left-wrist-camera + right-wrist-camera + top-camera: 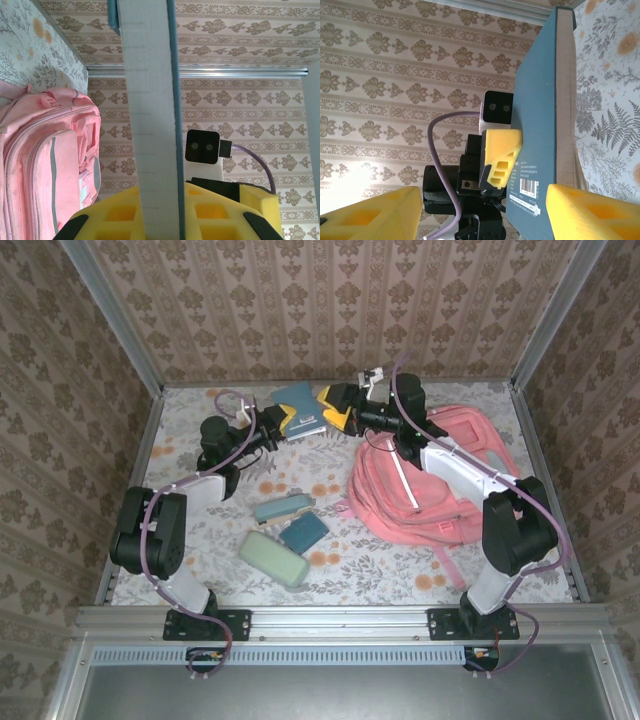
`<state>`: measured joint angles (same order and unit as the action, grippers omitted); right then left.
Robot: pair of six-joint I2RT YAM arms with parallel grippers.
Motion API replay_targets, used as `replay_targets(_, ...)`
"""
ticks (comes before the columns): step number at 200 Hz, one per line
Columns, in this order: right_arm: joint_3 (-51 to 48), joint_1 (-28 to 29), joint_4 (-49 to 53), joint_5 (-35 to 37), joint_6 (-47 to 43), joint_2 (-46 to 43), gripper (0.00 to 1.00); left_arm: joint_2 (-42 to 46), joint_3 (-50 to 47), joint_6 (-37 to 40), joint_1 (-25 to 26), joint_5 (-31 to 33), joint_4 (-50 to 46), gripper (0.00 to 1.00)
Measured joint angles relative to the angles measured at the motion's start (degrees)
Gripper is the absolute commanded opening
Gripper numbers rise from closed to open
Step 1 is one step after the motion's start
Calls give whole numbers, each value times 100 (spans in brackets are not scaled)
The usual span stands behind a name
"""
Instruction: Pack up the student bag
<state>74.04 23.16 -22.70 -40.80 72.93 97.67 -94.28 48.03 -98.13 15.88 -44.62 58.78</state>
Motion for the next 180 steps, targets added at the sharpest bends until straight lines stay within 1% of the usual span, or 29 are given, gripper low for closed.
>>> replay_targets(107,-181,17,188,133,-68,0,68,-17,0,-2,0,4,87,9)
replay_targets(180,-179,153,184,125,-48,103,68,-17,0,-2,4,4,131,9)
